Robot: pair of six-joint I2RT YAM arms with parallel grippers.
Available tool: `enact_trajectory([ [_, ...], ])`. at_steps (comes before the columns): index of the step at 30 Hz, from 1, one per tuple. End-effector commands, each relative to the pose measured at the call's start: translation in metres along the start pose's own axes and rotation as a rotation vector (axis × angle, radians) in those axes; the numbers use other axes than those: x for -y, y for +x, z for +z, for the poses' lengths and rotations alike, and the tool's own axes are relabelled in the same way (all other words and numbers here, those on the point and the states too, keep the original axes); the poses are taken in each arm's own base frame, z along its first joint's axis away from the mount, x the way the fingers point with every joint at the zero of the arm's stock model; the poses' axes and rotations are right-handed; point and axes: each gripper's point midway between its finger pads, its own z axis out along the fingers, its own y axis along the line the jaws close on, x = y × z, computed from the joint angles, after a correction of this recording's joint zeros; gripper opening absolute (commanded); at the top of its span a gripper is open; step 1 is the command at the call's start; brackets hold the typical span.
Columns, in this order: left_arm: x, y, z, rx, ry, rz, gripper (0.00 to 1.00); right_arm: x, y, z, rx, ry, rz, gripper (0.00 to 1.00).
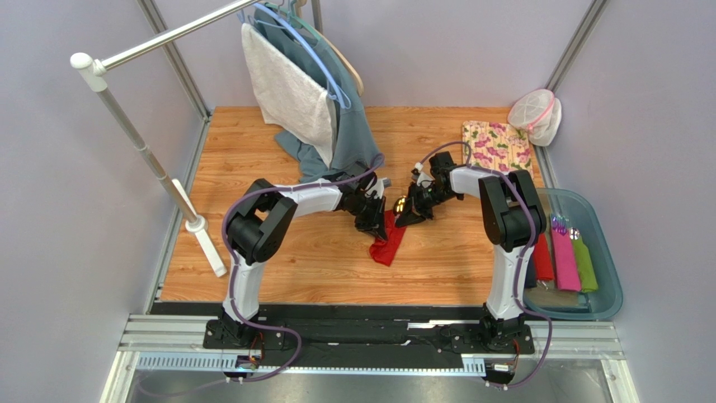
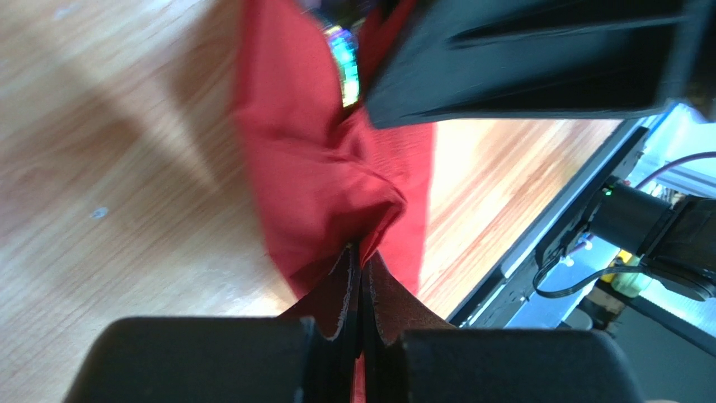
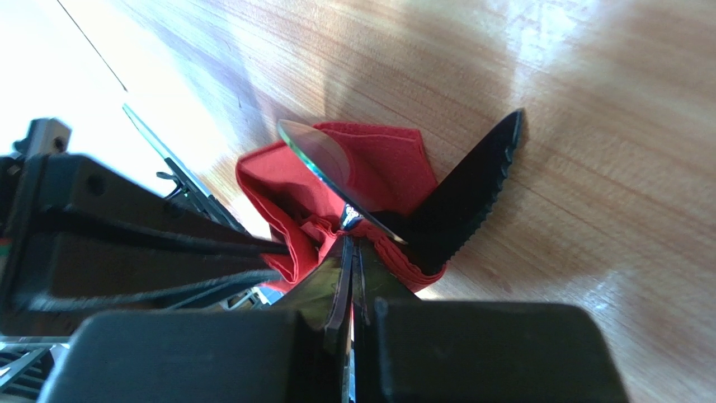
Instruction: Place the utensils on the paper napkin and roll it up
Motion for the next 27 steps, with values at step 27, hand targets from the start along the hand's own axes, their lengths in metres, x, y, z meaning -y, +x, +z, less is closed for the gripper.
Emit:
enact_trajectory([
  [27, 0.052, 0.017, 0.05, -0.013, 0.217, 0.137, 0.01, 0.056, -0.001, 0.017, 0.025, 0.213, 0.012, 0.0],
])
